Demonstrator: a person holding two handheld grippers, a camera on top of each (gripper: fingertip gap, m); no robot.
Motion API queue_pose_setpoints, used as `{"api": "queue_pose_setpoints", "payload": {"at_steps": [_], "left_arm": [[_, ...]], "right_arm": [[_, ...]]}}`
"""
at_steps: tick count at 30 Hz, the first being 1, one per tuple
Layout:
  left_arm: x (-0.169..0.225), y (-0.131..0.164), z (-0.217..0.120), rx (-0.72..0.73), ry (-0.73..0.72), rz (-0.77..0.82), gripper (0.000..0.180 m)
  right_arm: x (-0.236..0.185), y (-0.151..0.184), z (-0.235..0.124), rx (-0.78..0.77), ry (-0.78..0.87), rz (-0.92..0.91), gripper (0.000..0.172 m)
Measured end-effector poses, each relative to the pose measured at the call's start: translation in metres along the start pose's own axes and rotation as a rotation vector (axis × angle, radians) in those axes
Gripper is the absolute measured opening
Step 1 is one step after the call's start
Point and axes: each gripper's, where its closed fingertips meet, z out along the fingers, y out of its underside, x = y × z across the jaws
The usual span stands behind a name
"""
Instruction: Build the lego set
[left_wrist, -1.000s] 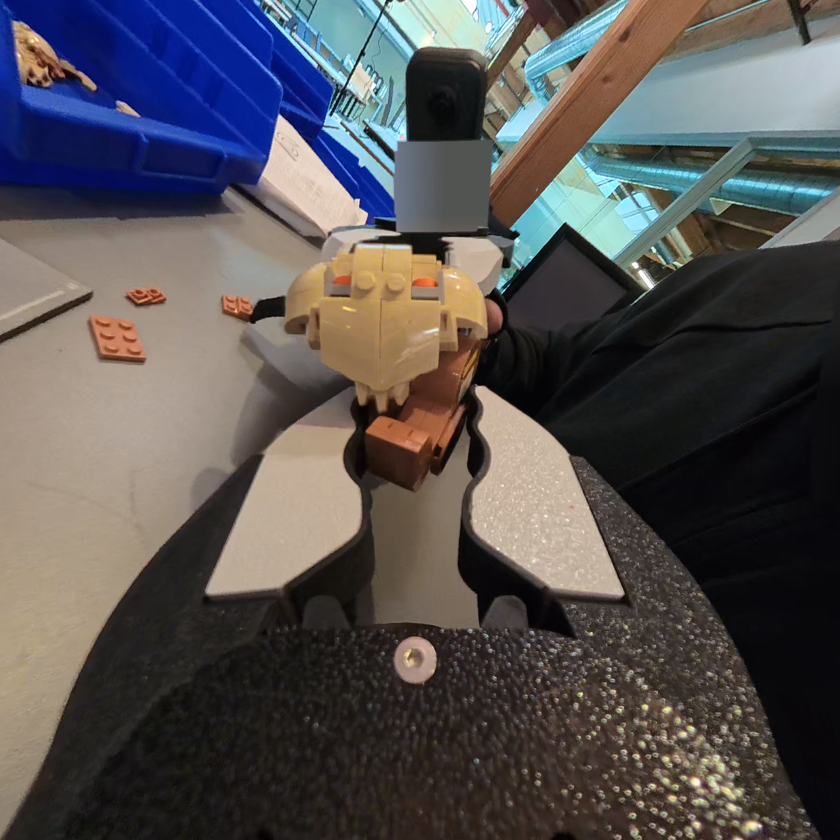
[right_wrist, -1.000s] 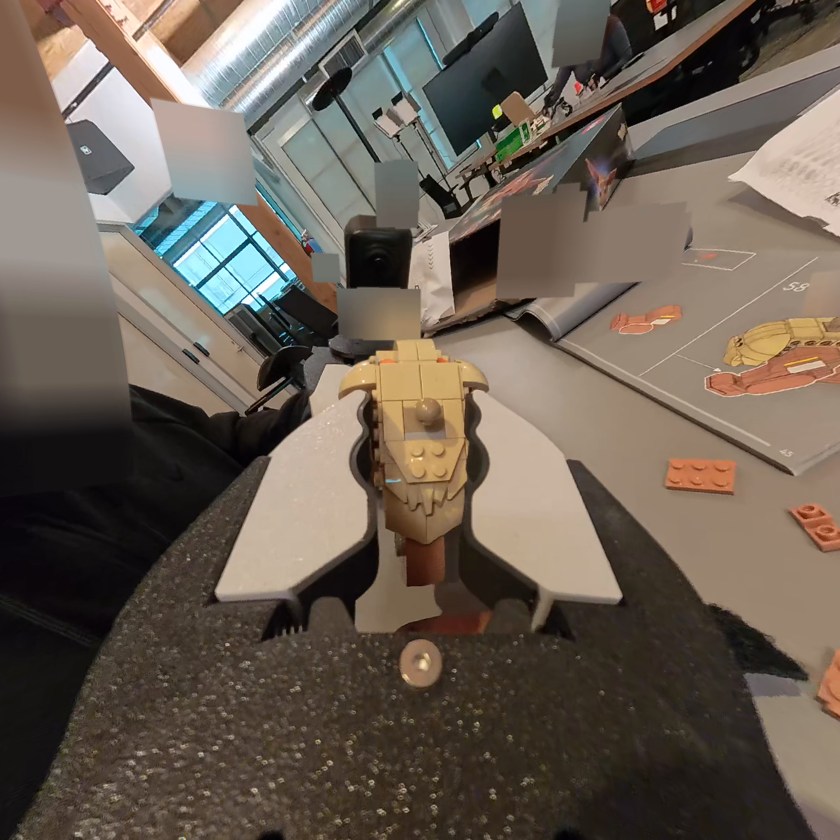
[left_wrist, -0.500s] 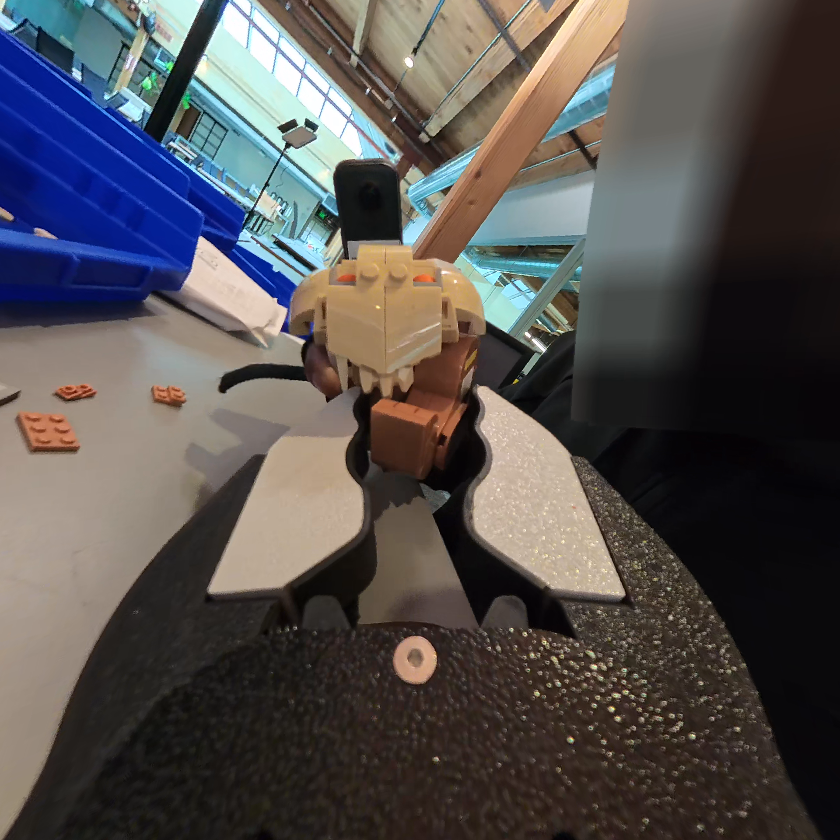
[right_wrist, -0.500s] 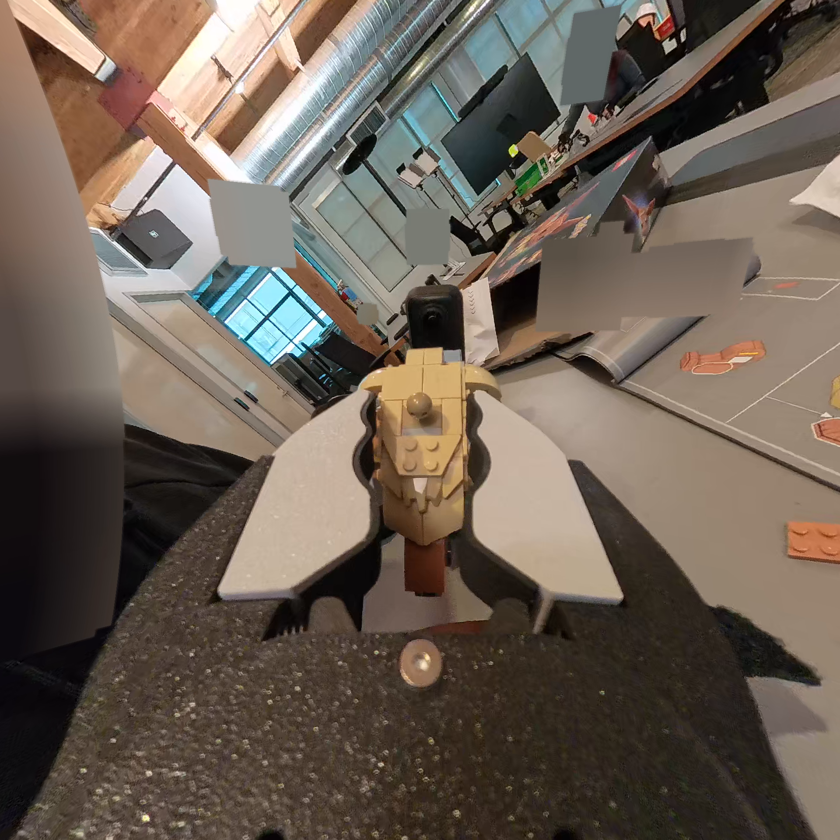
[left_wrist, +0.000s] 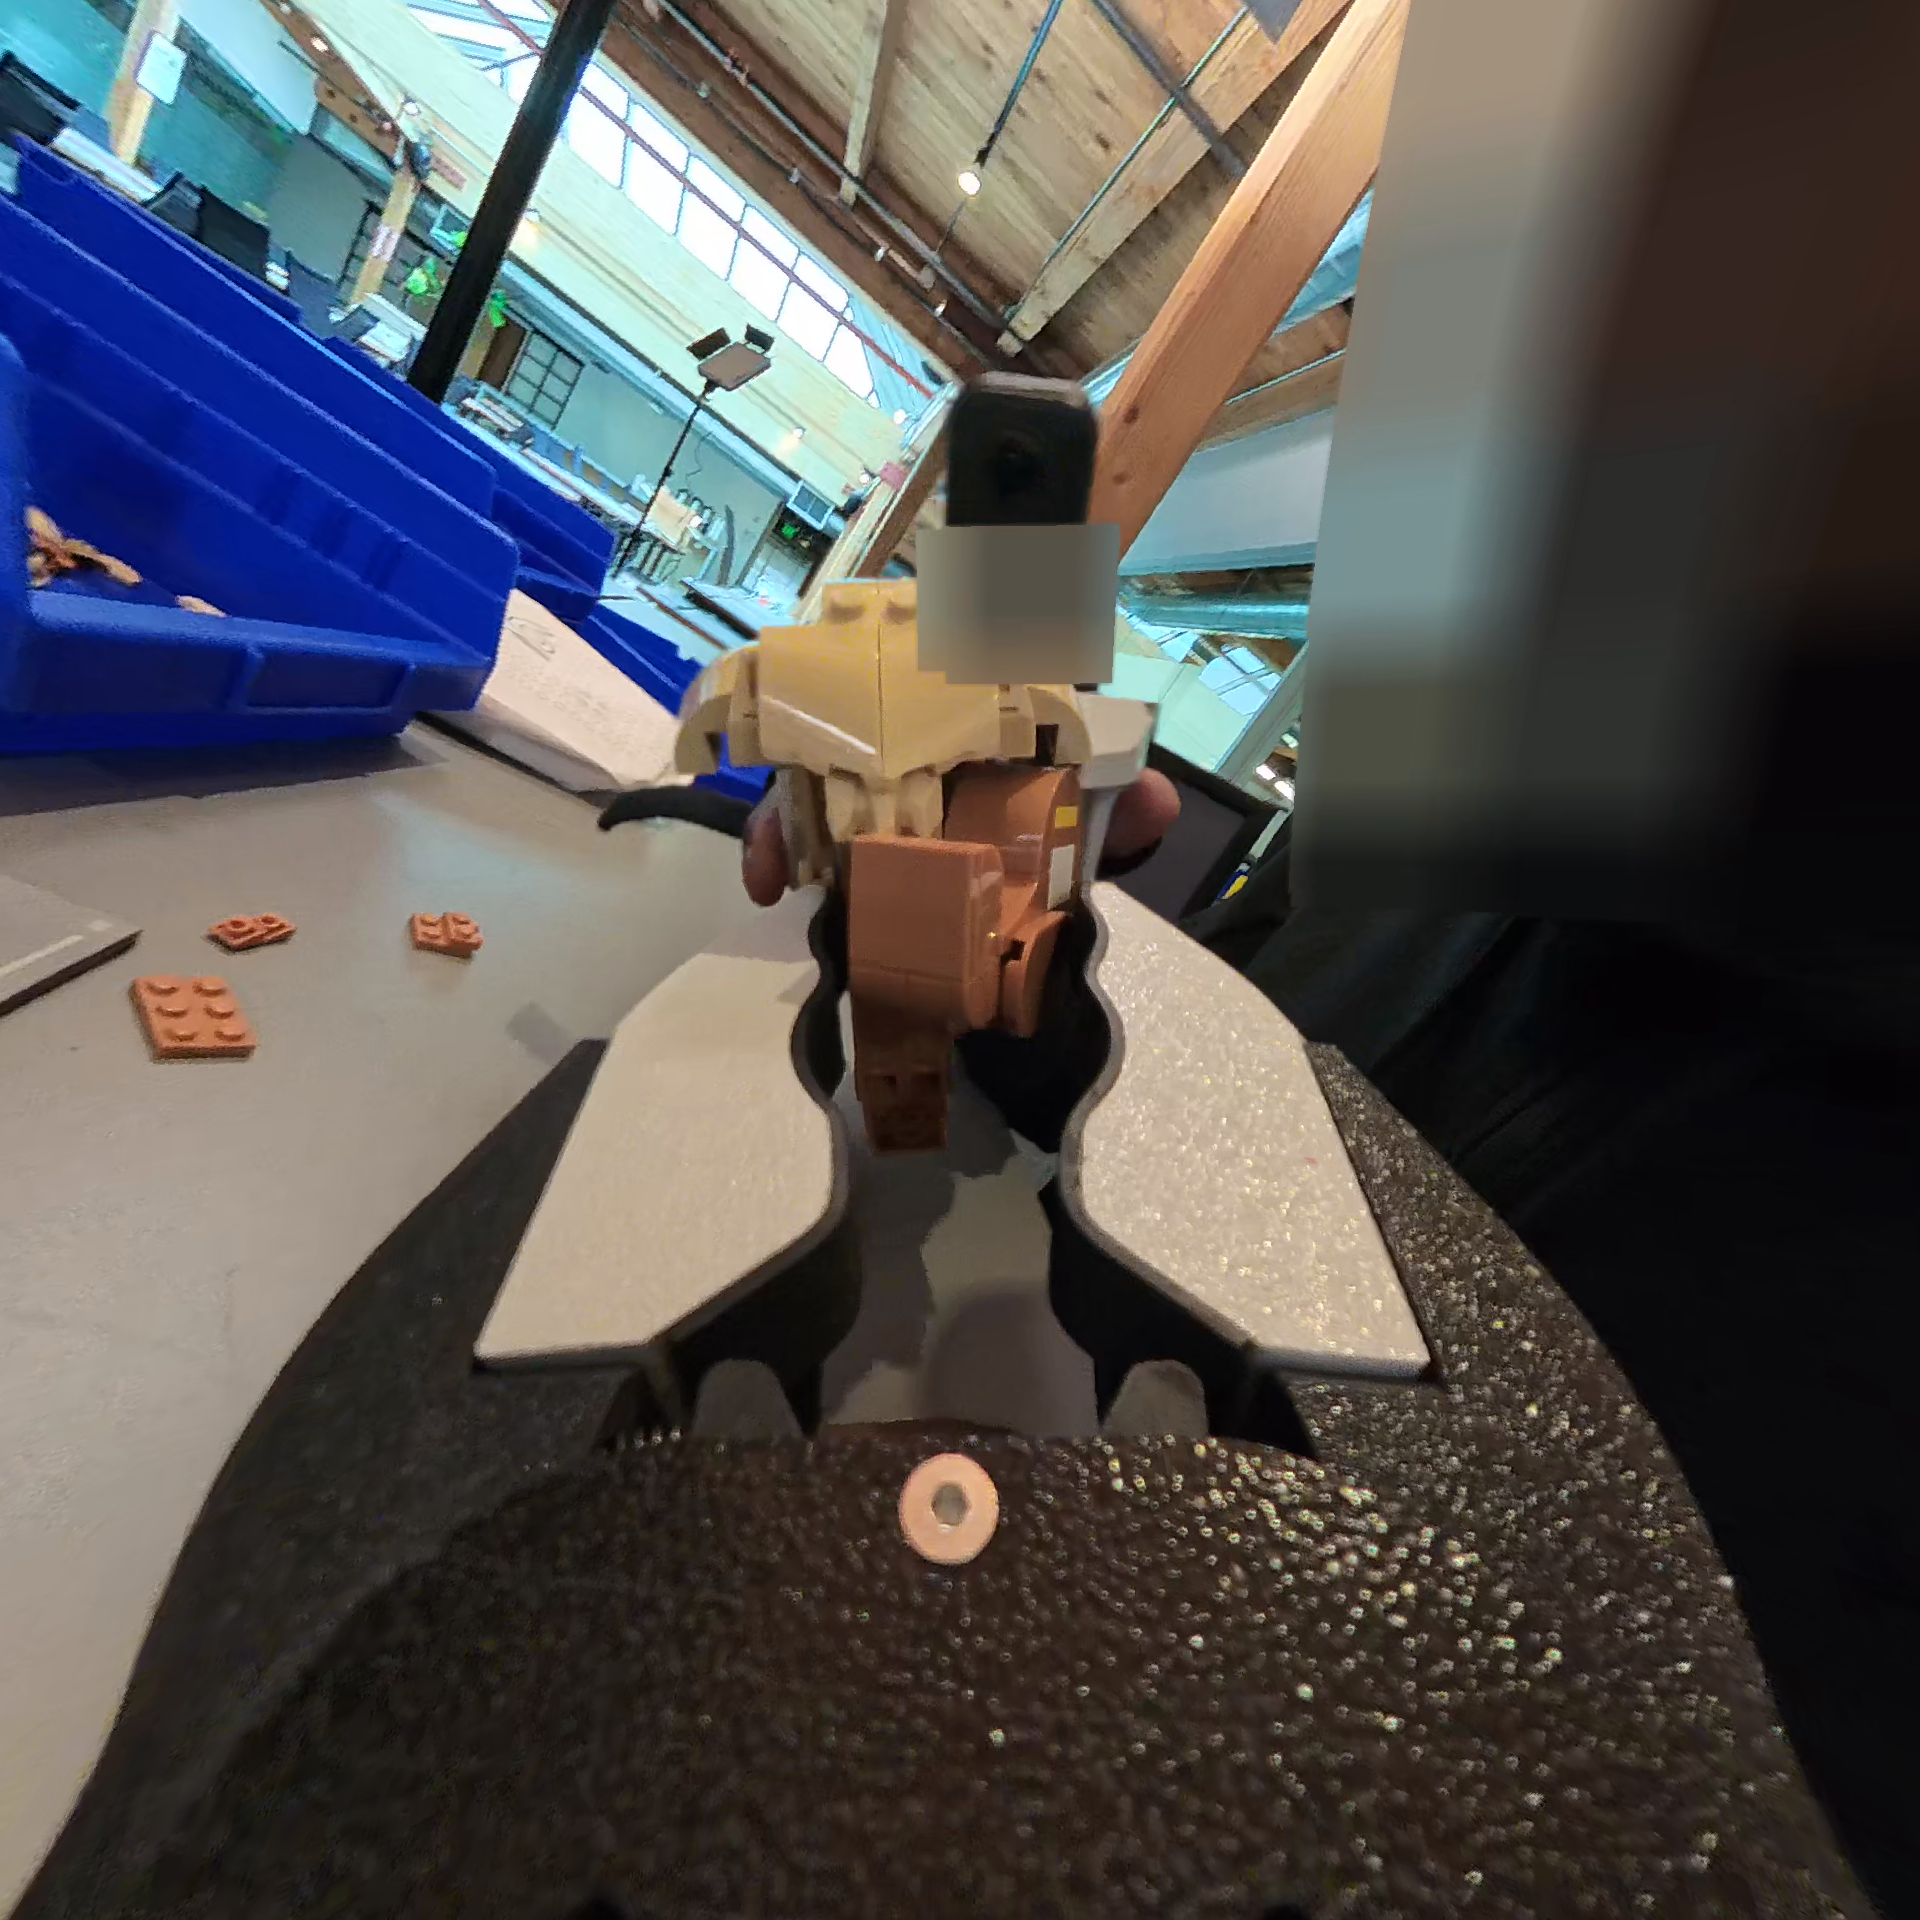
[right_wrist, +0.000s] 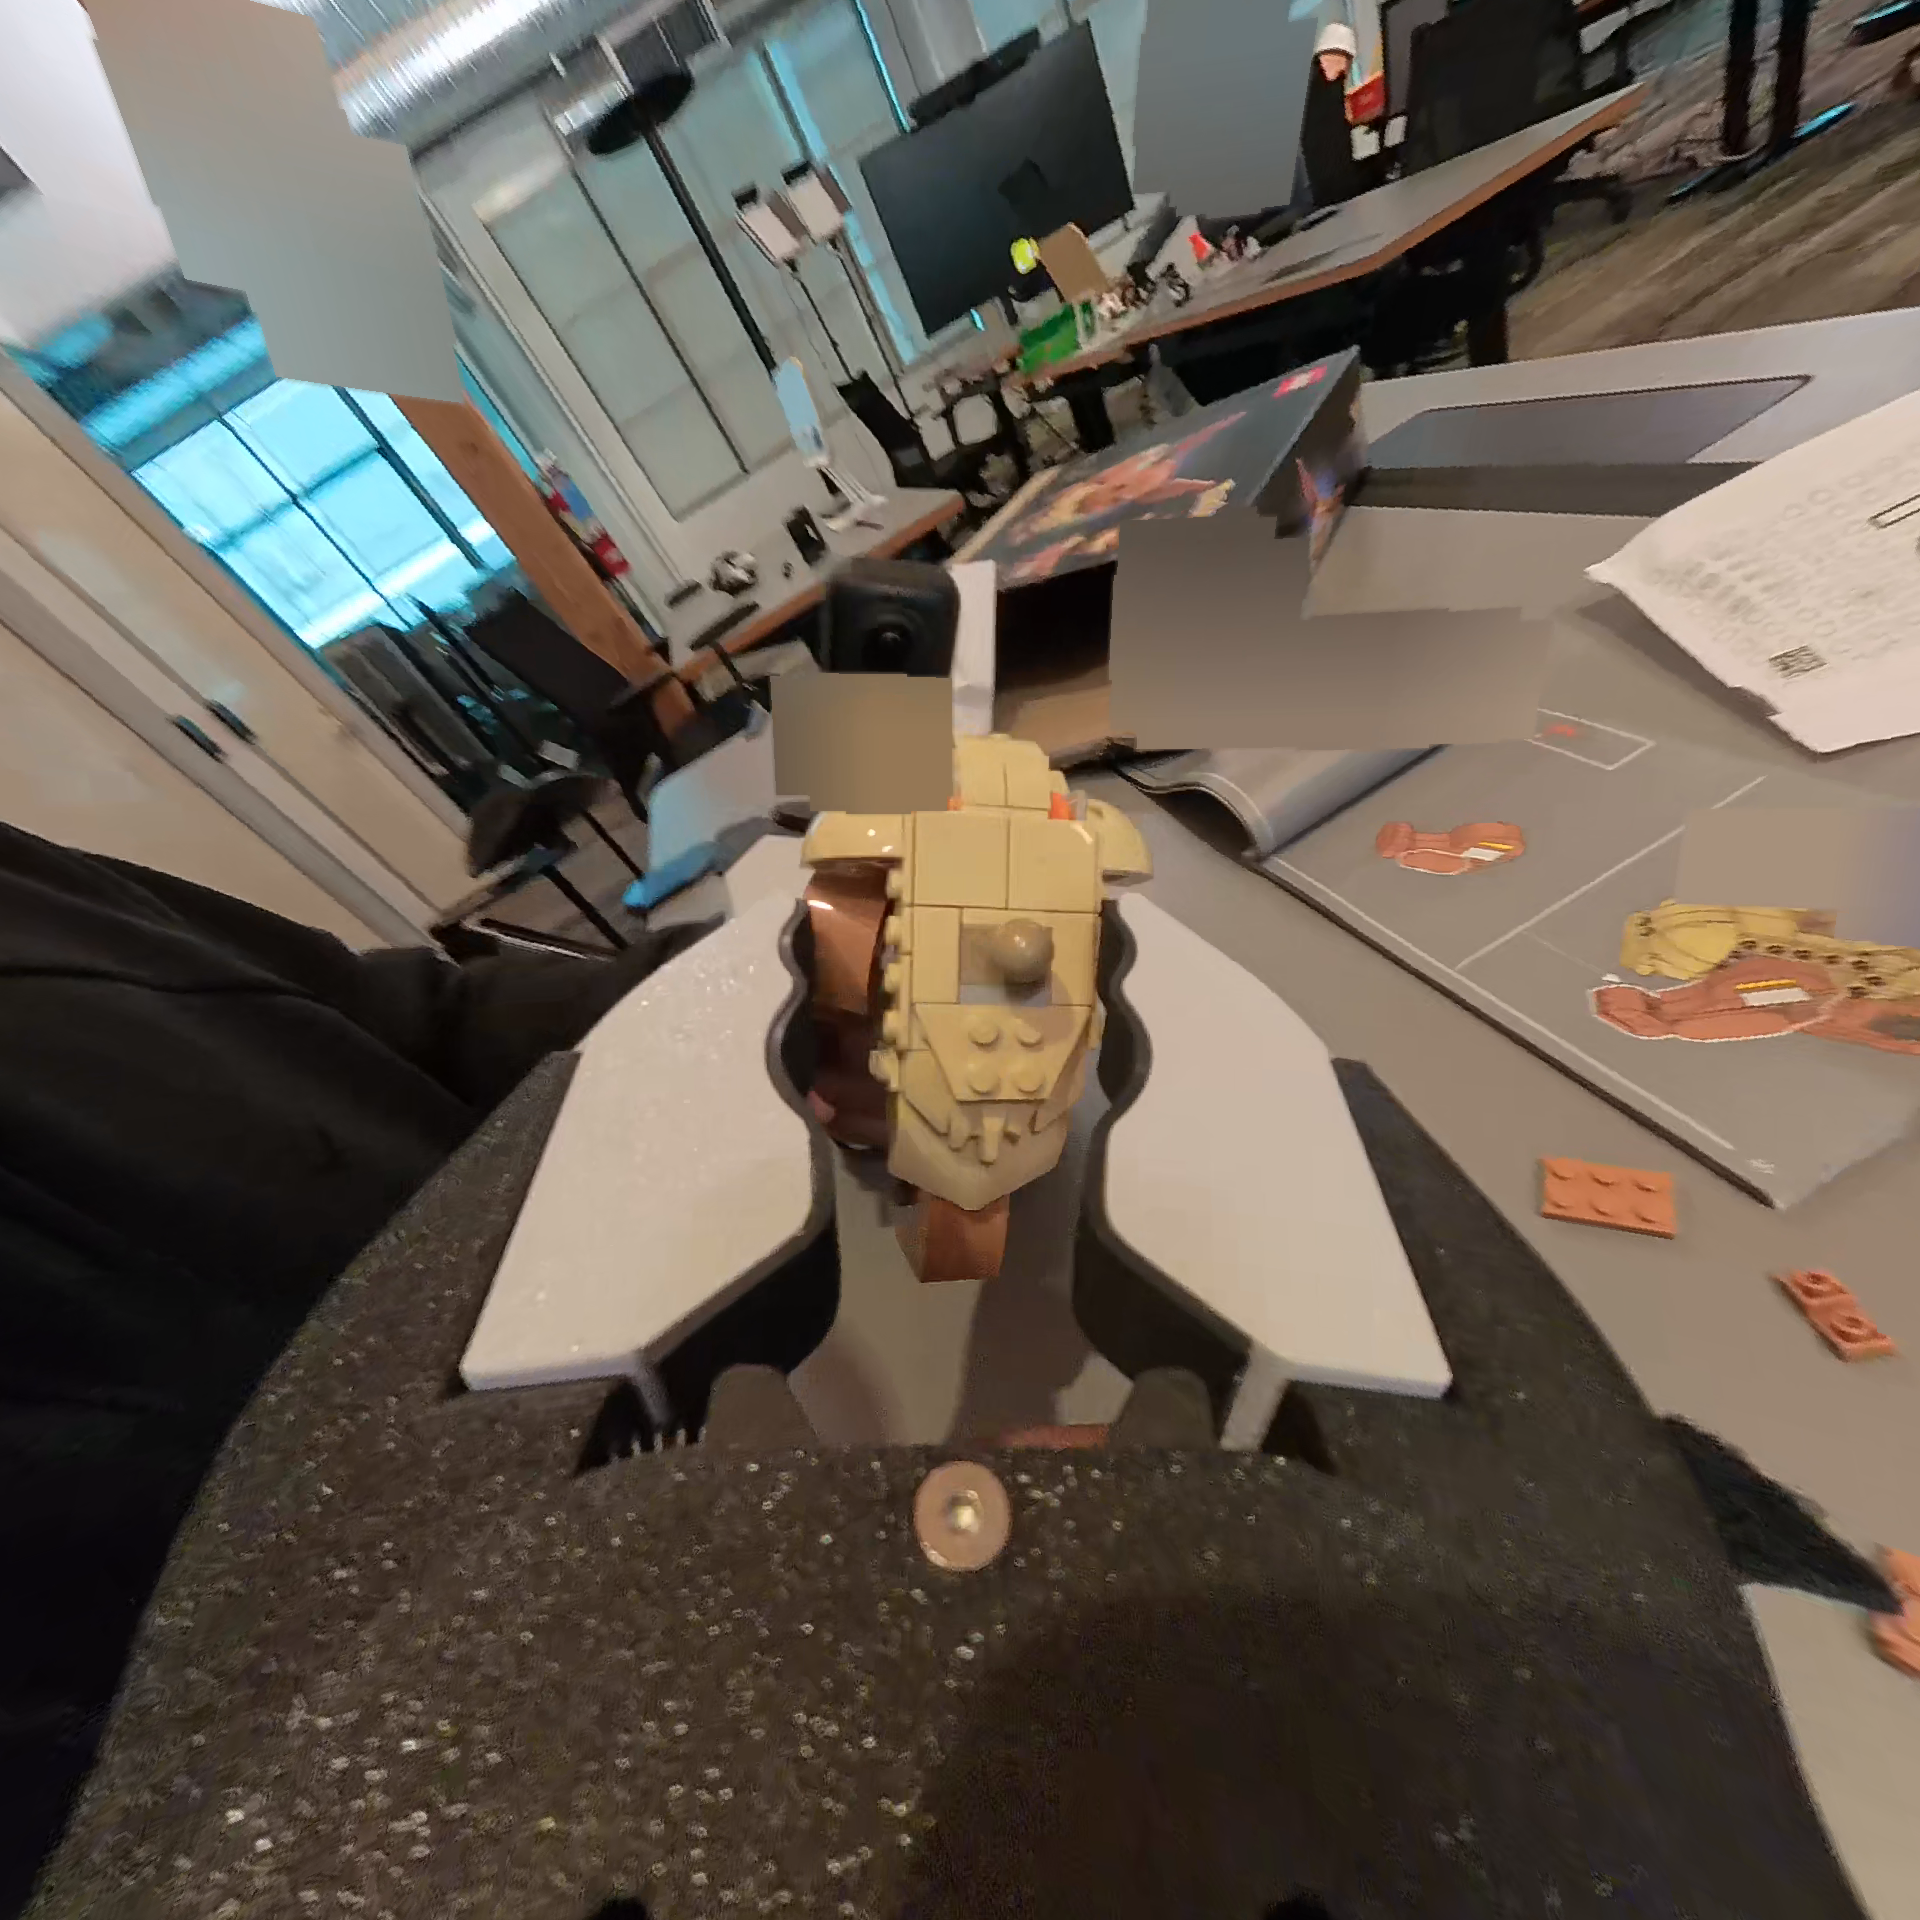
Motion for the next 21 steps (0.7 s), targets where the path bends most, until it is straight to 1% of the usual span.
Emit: {"api": "queue_pose_setpoints", "payload": {"at_steps": [3, 7, 10, 14, 21], "left_arm": [[-0.004, 0.003, 0.002, -0.031, -0.048, 0.033, 0.040], [-0.012, 0.010, 0.003, -0.086, -0.129, 0.078, 0.040], [-0.015, 0.012, 0.002, -0.104, -0.156, 0.093, 0.040], [-0.018, 0.014, 0.001, -0.134, -0.189, 0.115, 0.040], [-0.019, 0.017, 0.002, -0.181, -0.219, 0.166, 0.040]], "right_arm": [[0.002, 0.006, 0.001, -0.050, 0.050, -0.058, 0.059], [0.010, 0.016, 0.002, -0.118, 0.117, -0.110, 0.061], [0.013, 0.019, 0.004, -0.138, 0.136, -0.119, 0.060], [0.015, 0.024, 0.004, -0.138, 0.126, -0.110, 0.059], [0.016, 0.027, 0.001, -0.082, 0.112, -0.134, 0.059]]}}
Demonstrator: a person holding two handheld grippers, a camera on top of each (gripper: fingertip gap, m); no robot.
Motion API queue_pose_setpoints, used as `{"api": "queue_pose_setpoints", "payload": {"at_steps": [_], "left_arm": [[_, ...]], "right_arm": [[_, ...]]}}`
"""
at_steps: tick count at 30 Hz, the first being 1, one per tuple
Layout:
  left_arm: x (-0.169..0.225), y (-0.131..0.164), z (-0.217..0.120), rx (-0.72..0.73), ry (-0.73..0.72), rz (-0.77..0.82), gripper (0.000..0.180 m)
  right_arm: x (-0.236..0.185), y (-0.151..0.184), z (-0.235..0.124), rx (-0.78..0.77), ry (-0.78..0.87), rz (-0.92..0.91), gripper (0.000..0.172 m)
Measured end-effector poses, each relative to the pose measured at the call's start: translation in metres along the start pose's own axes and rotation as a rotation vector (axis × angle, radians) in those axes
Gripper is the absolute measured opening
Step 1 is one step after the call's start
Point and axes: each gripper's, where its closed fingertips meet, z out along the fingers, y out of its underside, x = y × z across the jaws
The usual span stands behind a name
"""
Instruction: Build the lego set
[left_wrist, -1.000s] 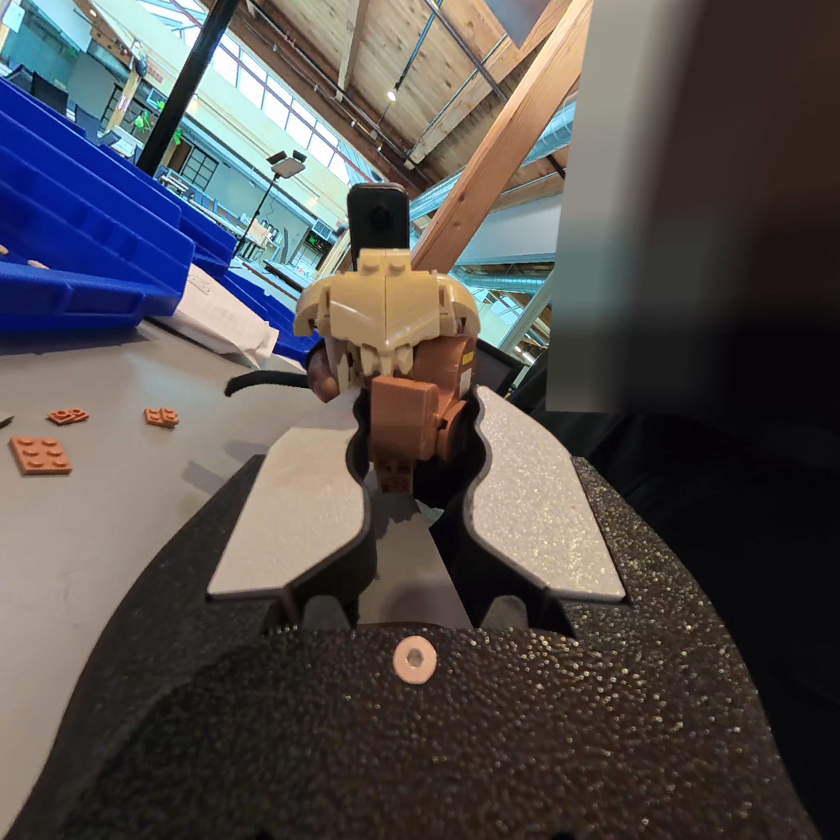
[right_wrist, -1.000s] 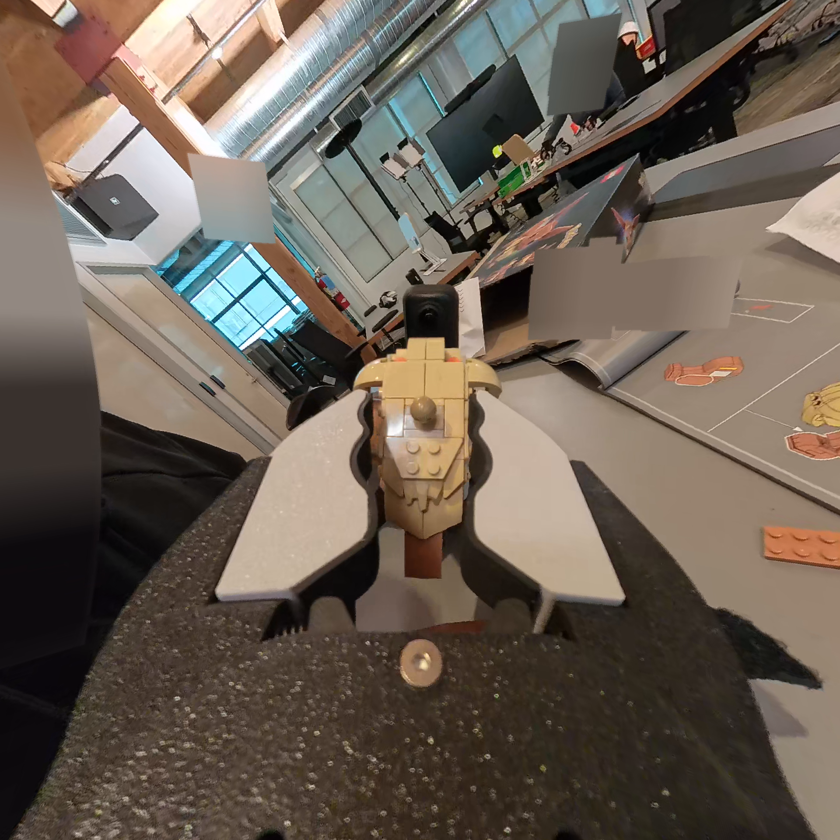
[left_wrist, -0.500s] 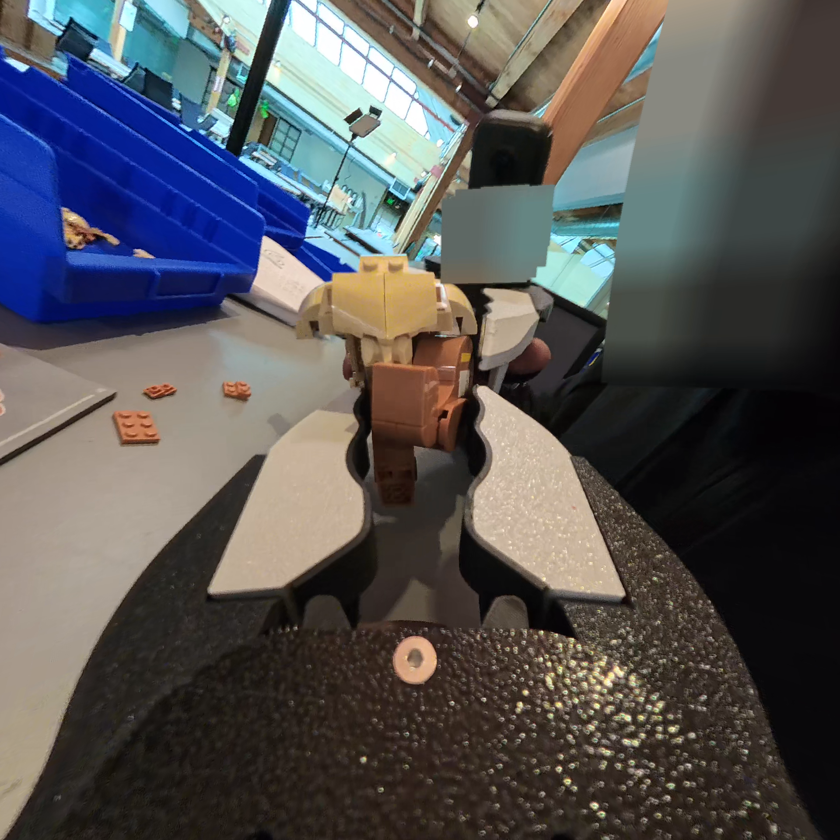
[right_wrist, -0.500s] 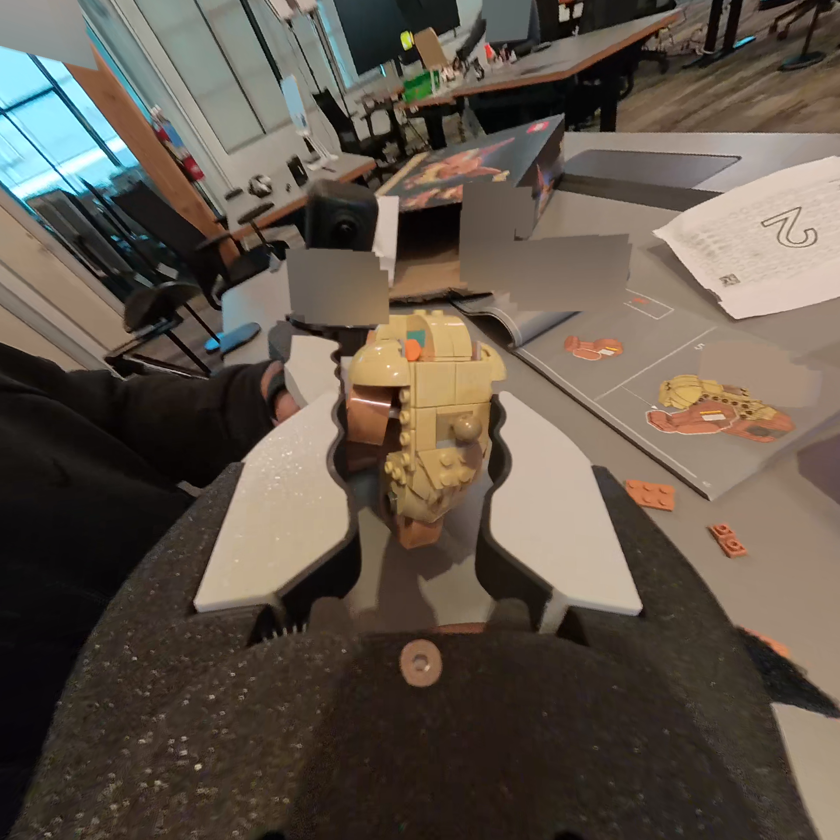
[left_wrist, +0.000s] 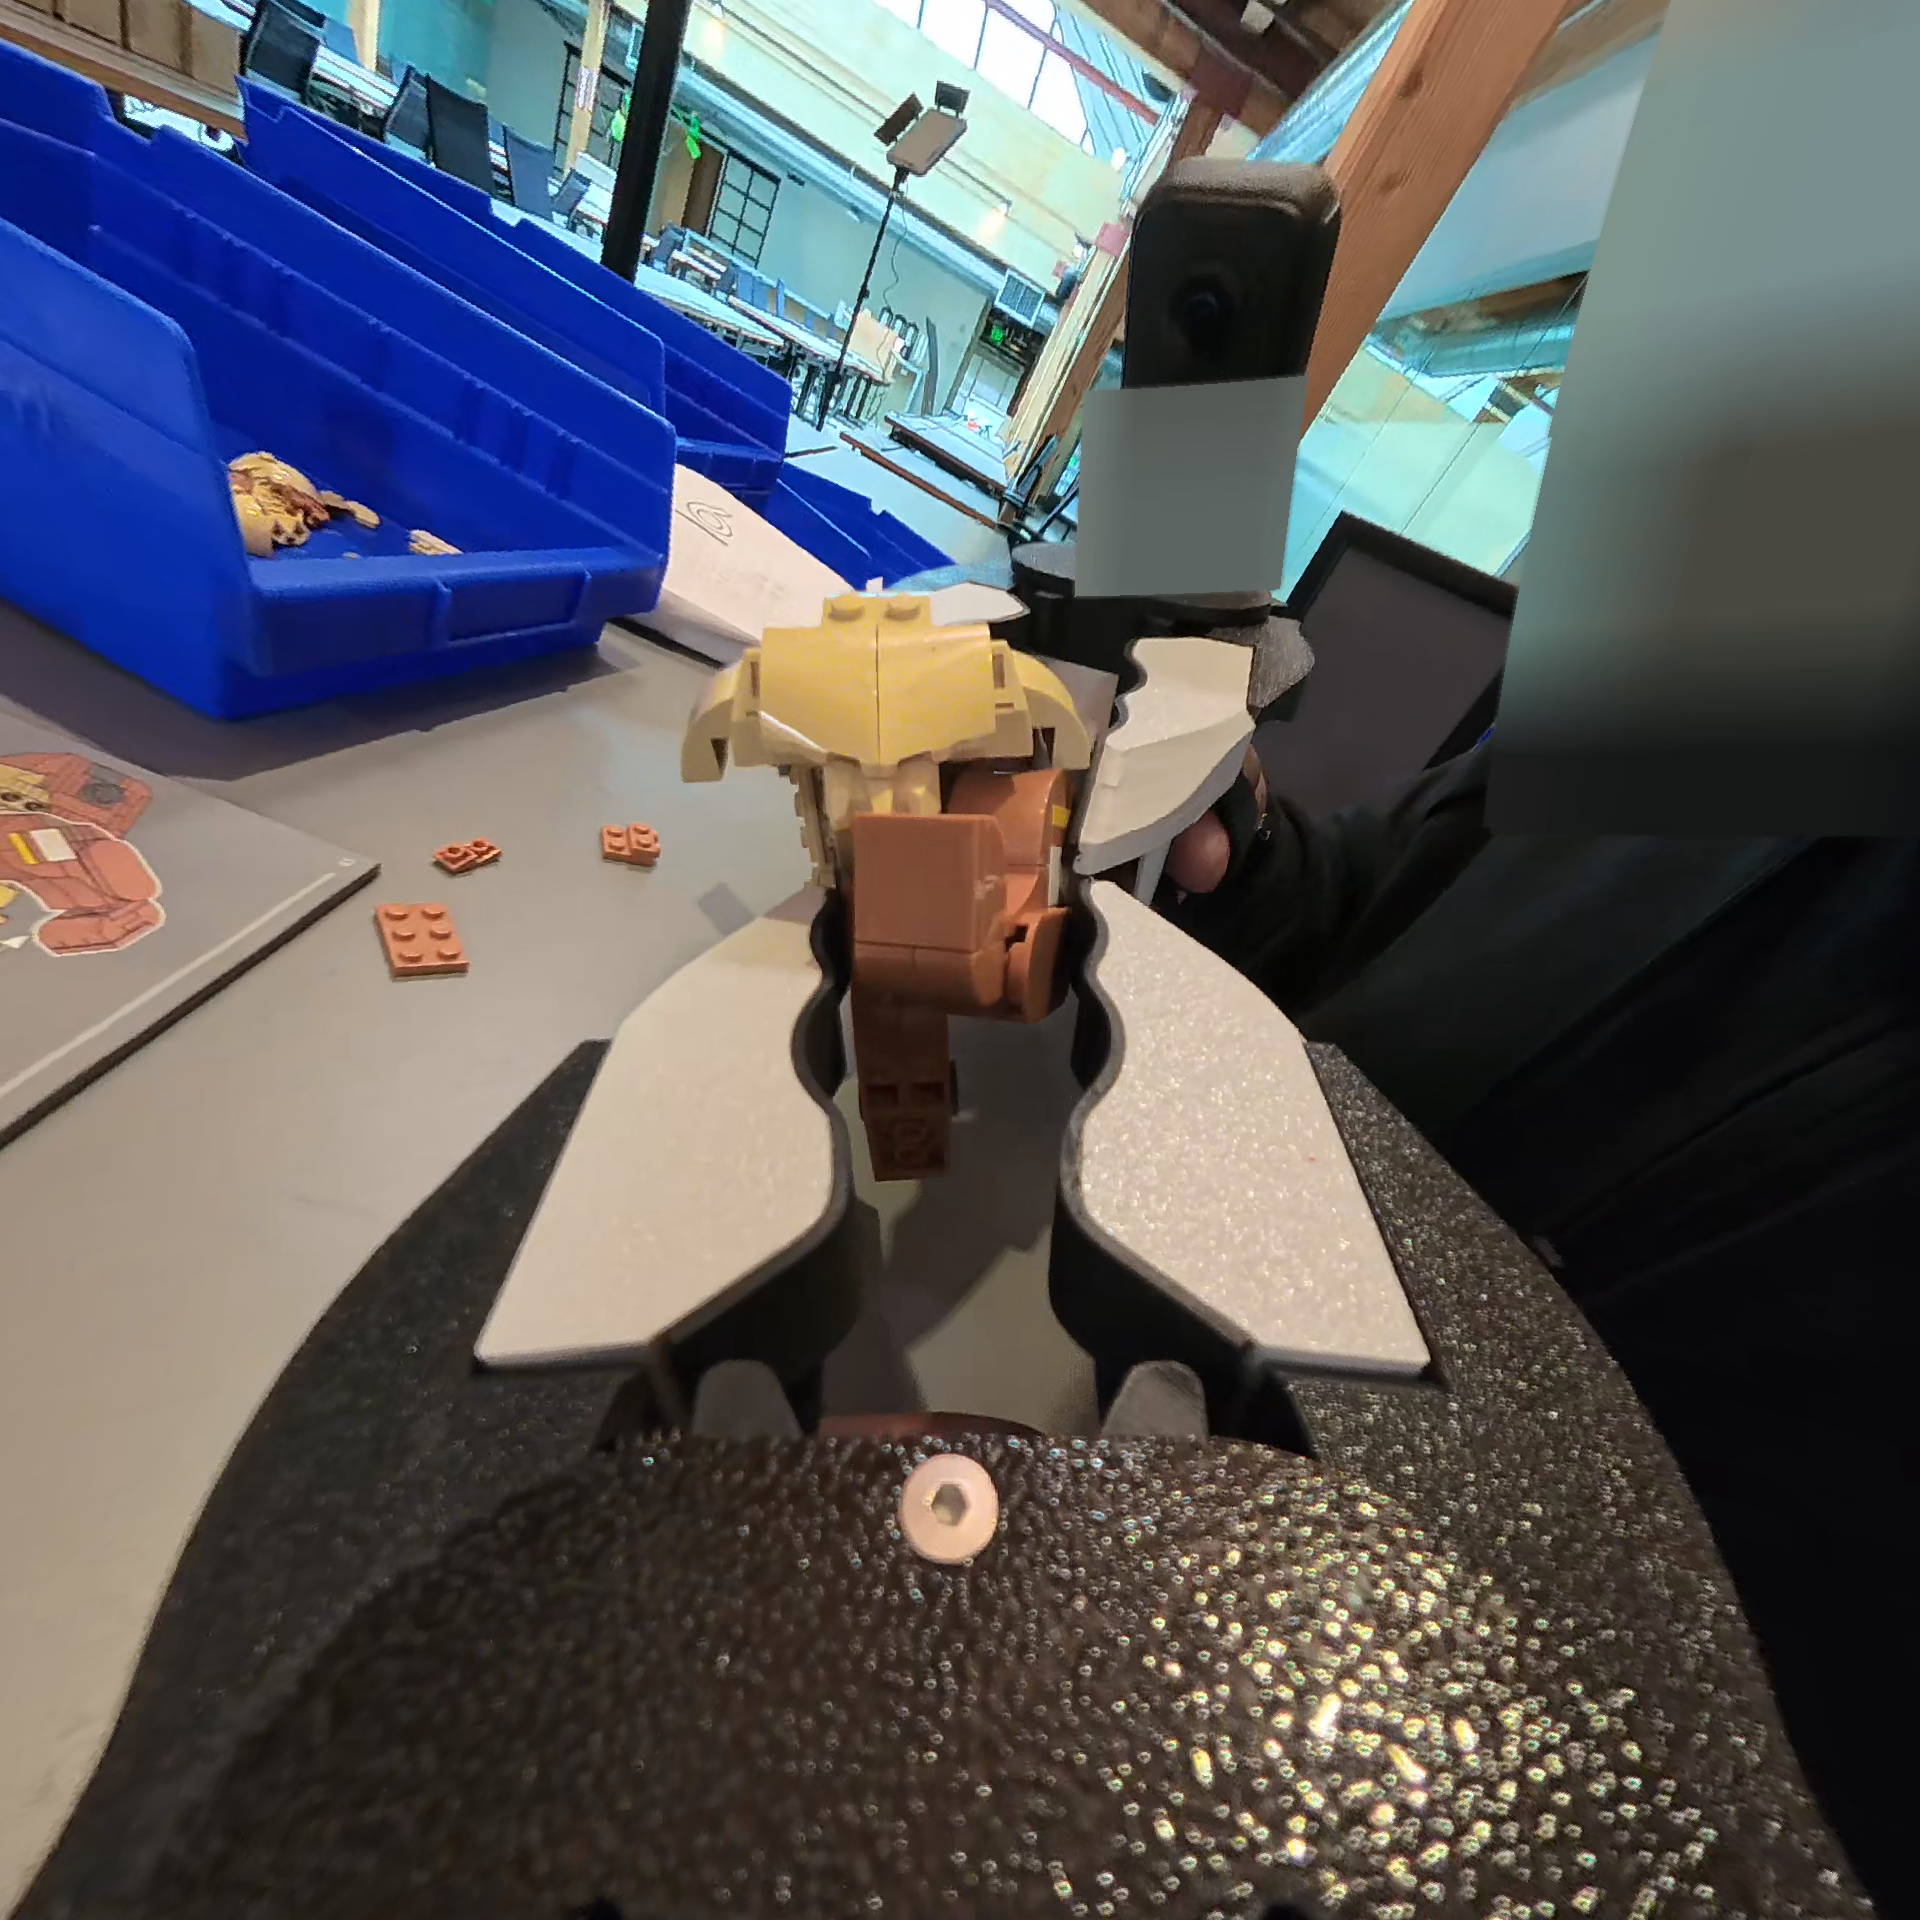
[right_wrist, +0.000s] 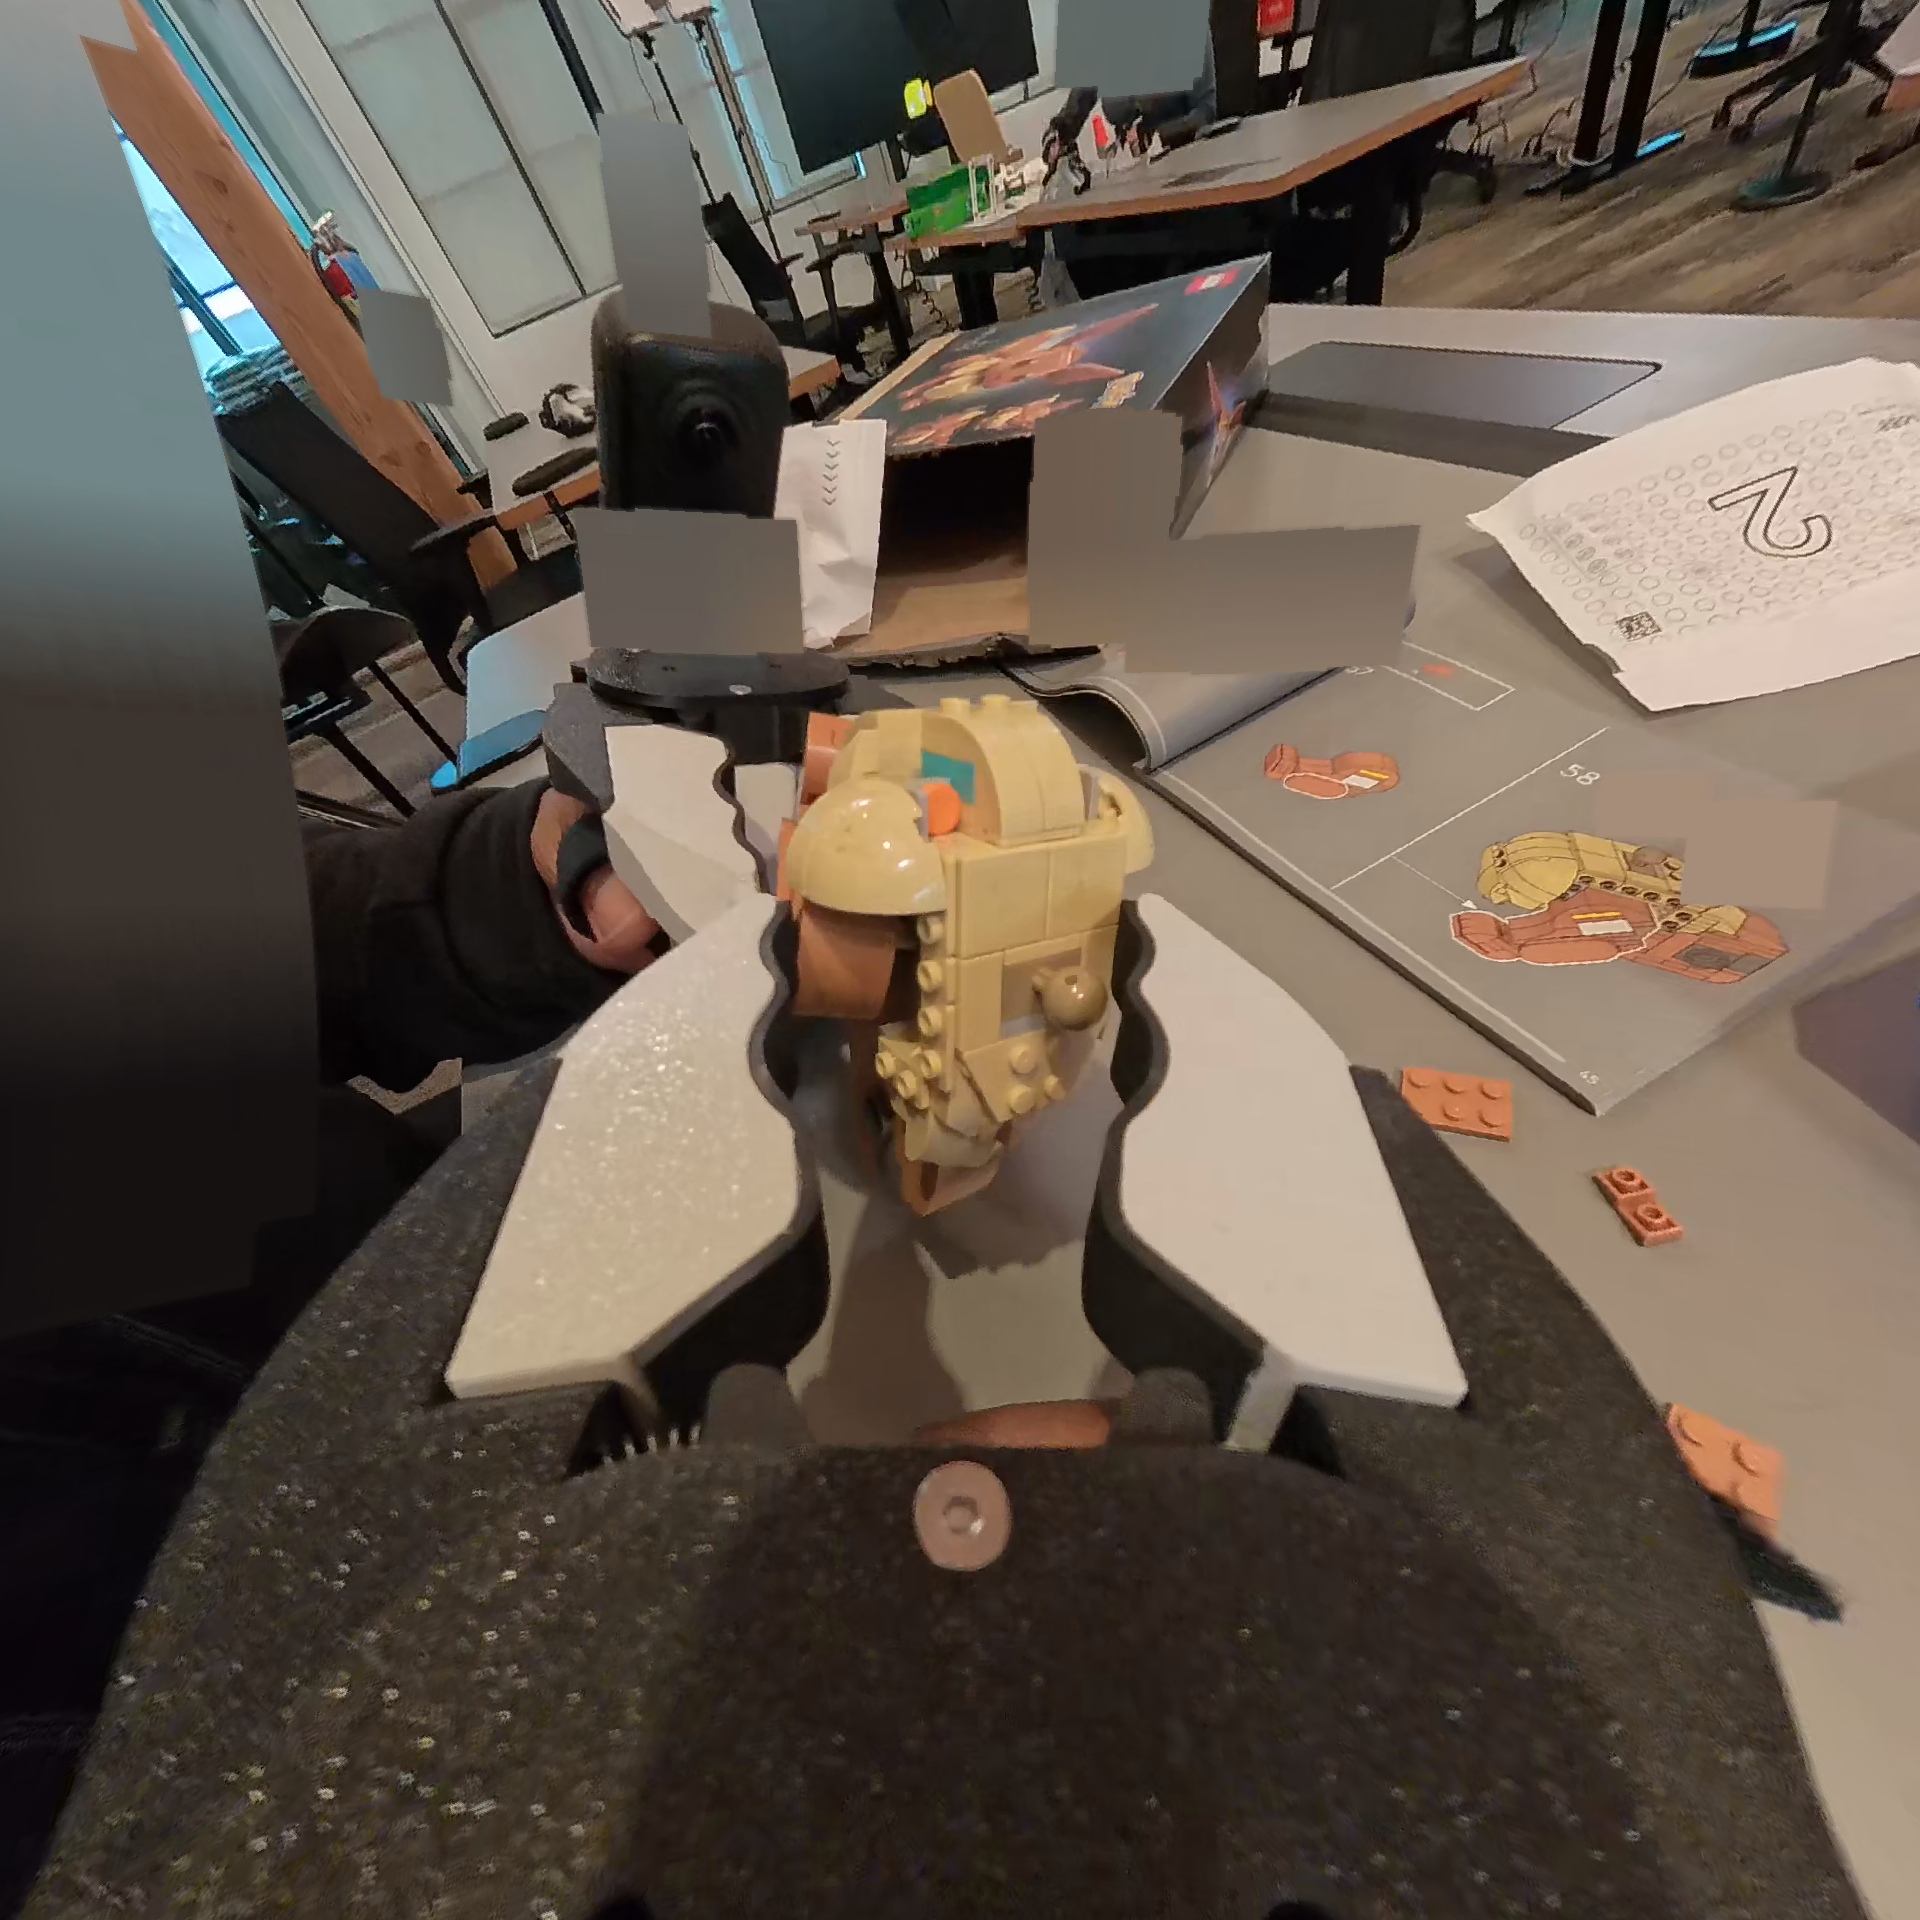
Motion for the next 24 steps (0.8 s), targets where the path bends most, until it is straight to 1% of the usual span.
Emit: {"api": "queue_pose_setpoints", "payload": {"at_steps": [13, 14, 19, 24], "left_arm": [[0.0007, -0.0021, -0.0029, -0.014, -0.015, 0.036, 0.041], [-0.0018, -0.0026, -0.0033, -0.015, -0.033, 0.039, 0.041], [-0.0020, -0.0036, -0.0041, -0.008, -0.023, 0.025, 0.041], [-0.0030, -0.0026, -0.0030, -0.020, -0.038, 0.036, 0.040]], "right_arm": [[-0.0009, -0.0040, 0.0003, 0.085, -0.008, -0.036, 0.058], [-0.0003, -0.0048, -0.0006, 0.094, -0.005, -0.038, 0.048], [0.0002, -0.0050, 0.0003, 0.108, 0.001, -0.037, 0.048], [0.0010, -0.0036, -0.0008, 0.106, -0.032, 0.000, 0.048]]}}
